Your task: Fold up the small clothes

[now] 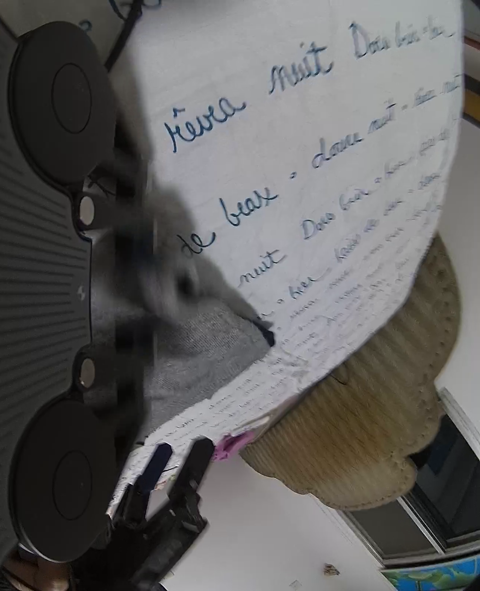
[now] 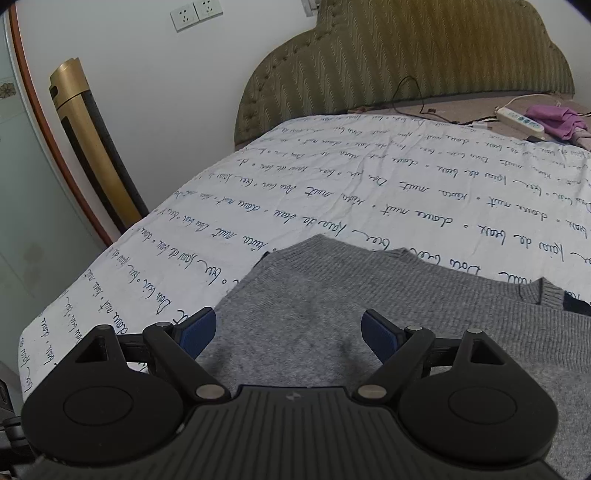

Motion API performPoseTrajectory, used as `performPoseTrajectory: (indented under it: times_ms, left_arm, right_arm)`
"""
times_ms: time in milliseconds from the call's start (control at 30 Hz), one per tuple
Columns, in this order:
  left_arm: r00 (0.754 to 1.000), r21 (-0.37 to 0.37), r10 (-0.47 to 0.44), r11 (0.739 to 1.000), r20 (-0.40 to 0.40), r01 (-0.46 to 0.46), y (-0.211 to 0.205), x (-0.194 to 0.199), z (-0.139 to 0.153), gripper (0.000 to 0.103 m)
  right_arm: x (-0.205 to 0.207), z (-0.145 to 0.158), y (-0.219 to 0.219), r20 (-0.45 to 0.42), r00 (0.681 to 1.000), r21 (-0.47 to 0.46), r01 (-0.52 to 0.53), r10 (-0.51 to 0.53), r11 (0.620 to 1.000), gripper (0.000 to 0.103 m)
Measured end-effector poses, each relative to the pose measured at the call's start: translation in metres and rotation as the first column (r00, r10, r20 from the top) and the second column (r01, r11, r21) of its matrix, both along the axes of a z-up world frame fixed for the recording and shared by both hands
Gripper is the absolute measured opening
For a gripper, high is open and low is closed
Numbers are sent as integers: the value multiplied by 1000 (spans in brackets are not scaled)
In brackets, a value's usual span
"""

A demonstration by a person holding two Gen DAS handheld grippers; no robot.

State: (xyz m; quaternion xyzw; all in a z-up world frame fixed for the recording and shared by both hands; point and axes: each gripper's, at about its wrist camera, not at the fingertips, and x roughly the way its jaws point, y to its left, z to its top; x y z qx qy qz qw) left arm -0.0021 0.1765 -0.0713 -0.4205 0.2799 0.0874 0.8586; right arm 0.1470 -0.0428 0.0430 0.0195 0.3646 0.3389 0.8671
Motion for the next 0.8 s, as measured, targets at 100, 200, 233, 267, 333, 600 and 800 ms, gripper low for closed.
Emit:
performPoseTrajectory:
  times_ms: [100,200,233,267,333,600,800]
  left_arm:
    - [1000,9,10,1000,0,-10,1,1,0,6]
    - [995,170,-69,984,73,56,-23,-1,21,5]
    - [989,224,-110,971,98,85,-33,-3,29,5]
    - [981,271,-151,956,119,114,-43,-4,35,5]
    - [966,371,-218,916,136,154,-64,-3,43,5]
    - [920,512,-375,816,116,269,-103,-4,46,5]
    - [911,535,-402,792,94,294,-110,-4,43,5]
  right_arm:
    - [11,3,7,-44,999,28,-28,29,999,87]
    - [35,4,18,-144,989,43,-31,37,999,86]
    - [44,4,23,-181,983,40,-28,35,999,86]
    - [53,3,28,-215,976,39,-31,39,999,86]
    - [66,2,41,-285,956,44,-59,69,997,85]
    - [79,-12,106,-352,926,-176,-206,134,963,76]
    - [89,-30,105,-341,936,-268,-189,91,945,54]
